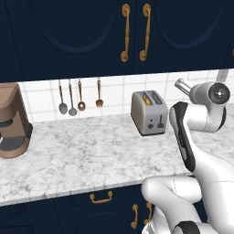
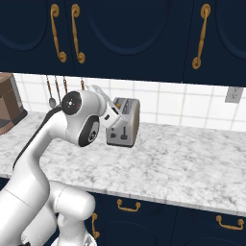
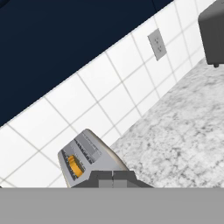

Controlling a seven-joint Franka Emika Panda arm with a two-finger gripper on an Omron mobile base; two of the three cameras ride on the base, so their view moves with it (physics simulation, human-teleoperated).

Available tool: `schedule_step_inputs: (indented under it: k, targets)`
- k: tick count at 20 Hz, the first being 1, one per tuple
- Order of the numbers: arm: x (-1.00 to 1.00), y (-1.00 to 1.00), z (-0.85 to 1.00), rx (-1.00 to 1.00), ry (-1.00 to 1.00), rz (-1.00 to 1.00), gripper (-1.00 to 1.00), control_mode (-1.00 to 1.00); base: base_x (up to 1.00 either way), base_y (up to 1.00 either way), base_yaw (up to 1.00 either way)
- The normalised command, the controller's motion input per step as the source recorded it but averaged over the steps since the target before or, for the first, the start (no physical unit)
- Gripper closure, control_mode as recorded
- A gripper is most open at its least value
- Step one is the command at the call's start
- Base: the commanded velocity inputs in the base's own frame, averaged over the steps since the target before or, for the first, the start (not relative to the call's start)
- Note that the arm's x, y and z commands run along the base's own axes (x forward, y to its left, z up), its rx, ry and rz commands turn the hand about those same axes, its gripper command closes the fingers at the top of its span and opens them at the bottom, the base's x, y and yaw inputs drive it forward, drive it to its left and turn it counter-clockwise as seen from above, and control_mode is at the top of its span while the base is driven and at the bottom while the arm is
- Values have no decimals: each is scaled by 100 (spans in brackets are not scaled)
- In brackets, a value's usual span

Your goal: Start the toaster. Once the lever pops up, take the bread to the plate on the dining counter.

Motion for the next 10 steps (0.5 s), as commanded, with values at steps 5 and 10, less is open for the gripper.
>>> schedule_step_inputs:
  k: [5,10]
  targets:
    - [0,0,0,0,0,0,100,-100,0,0,0]
    - [0,0,0,0,0,0,100,-100,0,0,0]
